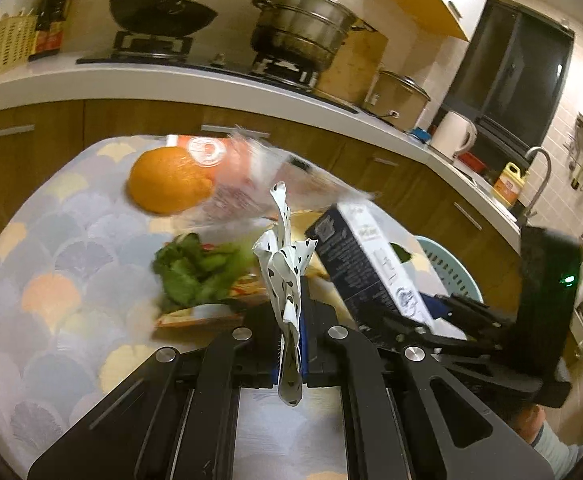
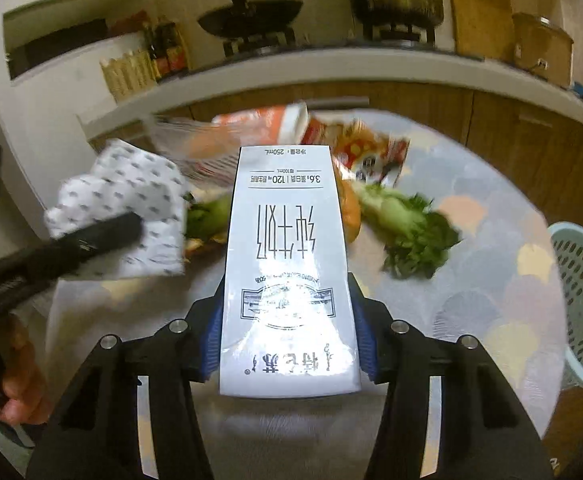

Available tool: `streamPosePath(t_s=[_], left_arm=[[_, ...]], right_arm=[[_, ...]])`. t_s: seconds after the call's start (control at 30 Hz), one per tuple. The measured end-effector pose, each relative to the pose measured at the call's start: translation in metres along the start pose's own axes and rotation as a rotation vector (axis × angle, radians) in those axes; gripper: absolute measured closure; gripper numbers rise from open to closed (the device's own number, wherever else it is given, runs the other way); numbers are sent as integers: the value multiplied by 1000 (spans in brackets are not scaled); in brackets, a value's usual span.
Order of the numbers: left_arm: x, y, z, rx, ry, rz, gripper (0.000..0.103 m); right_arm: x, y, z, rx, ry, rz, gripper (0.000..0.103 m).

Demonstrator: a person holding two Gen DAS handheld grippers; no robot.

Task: Collect trash
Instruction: 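Carry the carton and polka-dot paper over the blue basket and open both tools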

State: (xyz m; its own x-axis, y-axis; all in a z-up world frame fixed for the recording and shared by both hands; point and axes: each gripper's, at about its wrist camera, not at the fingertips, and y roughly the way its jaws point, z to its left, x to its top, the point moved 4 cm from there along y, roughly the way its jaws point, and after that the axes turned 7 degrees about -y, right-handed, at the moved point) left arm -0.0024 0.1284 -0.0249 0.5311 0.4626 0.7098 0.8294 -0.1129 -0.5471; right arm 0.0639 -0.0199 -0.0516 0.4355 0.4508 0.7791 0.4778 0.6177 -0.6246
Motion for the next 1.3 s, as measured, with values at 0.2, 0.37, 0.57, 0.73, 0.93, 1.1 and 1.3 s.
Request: streamPosePath(t_s=[0.2,0.37,0.57,0.73,0.93,1.1,1.3], left_arm=[[4,1,-31,-54,41,-5,98],[8,15,-62,-95,86,4,98],[15,46,-111,-138,146,35,98],[13,84,-155,-170,199,102,98],[5,137,-208,-222,237,195,98],[-7,188,-251,-251,257,290,98],[-30,248,-286,-254,285,390,98]], right_arm=[[11,-34,-21,-92,18,-75,53],[11,-58,-57,-170,67,-114,53],[5,-80,-104,-295,99,-141,53],[-15,-98,-159,-398,177,-138,53],[-53,-111,-238,-478,351,-105,53],[-92,-108,-293,-481,493,-64,53],[-123,-91,-331,-496,579,22,53]])
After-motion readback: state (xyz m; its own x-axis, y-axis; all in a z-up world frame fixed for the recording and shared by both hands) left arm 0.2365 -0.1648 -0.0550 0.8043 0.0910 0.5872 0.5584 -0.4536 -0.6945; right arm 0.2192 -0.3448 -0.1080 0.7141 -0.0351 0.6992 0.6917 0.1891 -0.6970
